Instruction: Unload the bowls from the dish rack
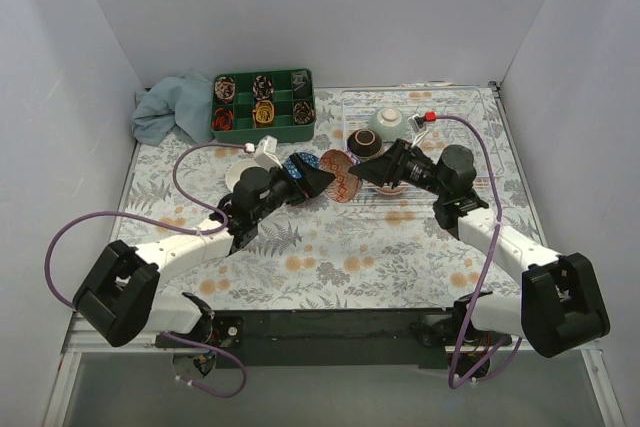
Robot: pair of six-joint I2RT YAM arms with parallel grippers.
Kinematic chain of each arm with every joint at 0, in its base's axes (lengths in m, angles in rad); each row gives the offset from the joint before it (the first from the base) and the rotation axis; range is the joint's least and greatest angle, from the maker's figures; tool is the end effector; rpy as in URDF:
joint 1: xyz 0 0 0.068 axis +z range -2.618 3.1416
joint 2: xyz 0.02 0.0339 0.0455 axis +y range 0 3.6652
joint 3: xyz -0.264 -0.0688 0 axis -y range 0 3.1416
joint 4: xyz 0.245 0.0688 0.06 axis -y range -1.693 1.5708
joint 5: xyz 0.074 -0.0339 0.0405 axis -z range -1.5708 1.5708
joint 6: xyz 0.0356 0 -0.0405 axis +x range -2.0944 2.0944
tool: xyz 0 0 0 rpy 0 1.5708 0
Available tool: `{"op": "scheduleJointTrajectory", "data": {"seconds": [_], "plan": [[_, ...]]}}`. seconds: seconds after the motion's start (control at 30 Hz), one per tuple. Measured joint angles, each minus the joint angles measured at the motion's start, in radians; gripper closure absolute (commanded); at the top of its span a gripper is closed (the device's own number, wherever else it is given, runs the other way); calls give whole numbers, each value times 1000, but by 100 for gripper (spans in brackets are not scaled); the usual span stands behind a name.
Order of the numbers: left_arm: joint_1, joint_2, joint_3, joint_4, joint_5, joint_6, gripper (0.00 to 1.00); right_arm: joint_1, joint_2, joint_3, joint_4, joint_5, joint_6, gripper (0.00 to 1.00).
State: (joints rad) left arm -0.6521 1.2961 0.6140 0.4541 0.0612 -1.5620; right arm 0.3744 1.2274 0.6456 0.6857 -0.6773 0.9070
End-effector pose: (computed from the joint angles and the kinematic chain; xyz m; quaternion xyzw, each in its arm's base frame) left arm 0.2237 -0.1735 0.2350 -0.3268 0.7113 -0.5668 0.2567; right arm 0.2431 0.1195 0.2881 -0.0719 0.6741 0.5971 0.4288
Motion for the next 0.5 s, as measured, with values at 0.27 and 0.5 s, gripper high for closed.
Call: {"op": "scheduleJointTrajectory", "data": {"seconds": [0.27, 0.5], "plan": [[-7, 50, 0, 81, 6, -62, 64, 2, 8, -27, 102, -32, 62, 81], [-31, 46, -5, 85, 19, -53, 100, 1, 26, -67, 130, -23, 103, 72]]}}
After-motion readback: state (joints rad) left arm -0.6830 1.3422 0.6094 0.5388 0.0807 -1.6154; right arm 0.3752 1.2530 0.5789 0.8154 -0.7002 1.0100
